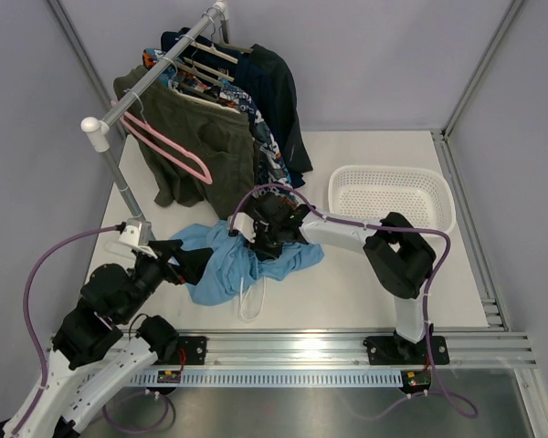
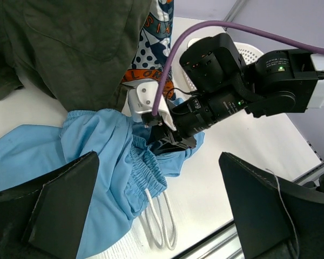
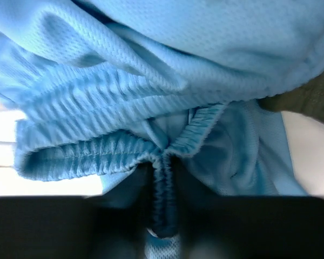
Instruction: Remove the shorts from the hanger
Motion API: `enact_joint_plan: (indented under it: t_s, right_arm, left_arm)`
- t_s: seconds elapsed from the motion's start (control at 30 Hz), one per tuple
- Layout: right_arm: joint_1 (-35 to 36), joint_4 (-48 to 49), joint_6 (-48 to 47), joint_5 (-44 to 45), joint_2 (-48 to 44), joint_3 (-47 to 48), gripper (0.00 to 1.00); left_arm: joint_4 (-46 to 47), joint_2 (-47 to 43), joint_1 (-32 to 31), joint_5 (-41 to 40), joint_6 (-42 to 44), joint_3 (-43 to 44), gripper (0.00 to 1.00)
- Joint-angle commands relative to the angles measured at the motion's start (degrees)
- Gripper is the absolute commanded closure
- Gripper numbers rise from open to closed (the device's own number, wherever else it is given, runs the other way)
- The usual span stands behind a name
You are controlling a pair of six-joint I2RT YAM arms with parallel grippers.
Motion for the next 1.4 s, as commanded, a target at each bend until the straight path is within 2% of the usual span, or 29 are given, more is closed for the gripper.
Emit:
enact_joint_plan:
  t_s: [0.0, 0.03, 0.07, 0.13, 0.2, 0.3, 0.37, 0.43, 0.47, 0.57, 0.6, 0.63, 0.7, 0.73, 0.77, 0.9, 1.07, 1.3, 1.37]
  right_arm:
    - [-0.36, -4.97, 0.16, -5.08, -2.98, 2.26, 0.93]
    - [-0.71, -6.2, -0.28, -8.66, -4.22, 2.52, 1.0]
    - [-2.01, -7.87, -0.63, -11.05, -5.89, 2.79, 1.0]
    - [-4.65, -15.41, -2.38, -22.72, -11.42, 5.94, 1.0]
    - [-10.27, -22.78, -3.88, -32.63, -16.85, 11.19, 1.0]
    - [-17.56, -29.22, -3.63, -39.61, -22.4, 19.65, 1.0]
    - [-21.26, -29.59, -0.74, -41.48, -25.14, 22.81, 1.0]
    - [-26.71, -27.23, 2.6, -43.58, -28.3, 26.86, 1.0]
    - [-28.73, -25.57, 7.4, -43.85, -29.36, 27.92, 1.0]
    - [-37.77, -14.07, 21.3, -45.61, -32.09, 31.61, 1.0]
    - [-40.06, -6.47, 25.08, -45.96, -32.79, 32.14, 1.0]
    - [-45.13, -2.13, 33.38, -46.49, -33.06, 32.41, 1.0]
    - [-49.9, 9.27, 40.29, -46.23, -33.5, 33.46, 1.0]
    - [-54.45, 11.78, 44.93, -46.4, -33.41, 34.16, 1.0]
    - [-56.06, 14.15, 45.94, -46.32, -32.98, 35.91, 1.0]
    - [-62.13, 14.97, 46.74, -45.44, -32.8, 37.07, 1.0]
    - [-69.07, 11.9, 41.49, -43.42, -32.18, 32.34, 1.0]
    - [-72.6, 3.55, 31.01, -40.79, -28.15, 27.58, 1.0]
    - [-72.69, 4.33, 28.63, -40.26, -27.96, 24.26, 1.0]
  left_arm:
    - [2.17, -0.9, 0.07, -1.33, -0.63, 0.61, 0.01]
    - [2.44, -0.9, 0.07, -1.33, -0.28, 0.61, 0.01]
    - [2.61, -0.9, 0.07, -1.07, -0.01, 0.7, 0.01]
    - [3.23, -0.9, 0.07, -0.54, 0.78, 0.87, 0.01]
    - [3.93, -0.99, 0.07, 0.07, 1.74, 1.13, 0.01]
    - [5.16, -1.25, 0.07, 0.43, 2.54, 1.31, 0.01]
    - [6.38, -1.25, 0.07, 0.78, 3.5, 1.22, 0.01]
    - [7.27, -1.25, 0.07, 1.3, 4.21, 1.05, 0.01]
    - [8.23, -1.17, 0.07, 1.57, 4.38, 1.05, 0.01]
    - [9.81, -0.64, 0.07, 2.62, 5.09, 0.78, 0.01]
    - [10.17, -0.46, 0.07, 2.97, 5.52, 0.87, 0.01]
    - [10.43, 0.15, 0.07, 3.59, 5.79, 0.96, 0.01]
    - [11.31, 0.59, 0.07, 4.12, 6.49, 0.96, 0.01]
    - [11.58, 0.85, 0.07, 4.55, 6.76, 0.96, 0.01]
    - [12.01, 1.47, 0.07, 5.08, 7.11, 1.05, 0.01]
    - [13.16, 2.61, 0.07, 5.96, 7.64, 1.05, 0.01]
    - [13.86, 3.49, 0.07, 6.93, 7.99, 1.31, 0.01]
    - [14.04, 4.63, 0.07, 7.37, 8.95, 2.1, 0.01]
    - [14.48, 5.25, 0.07, 7.63, 9.04, 2.36, 0.01]
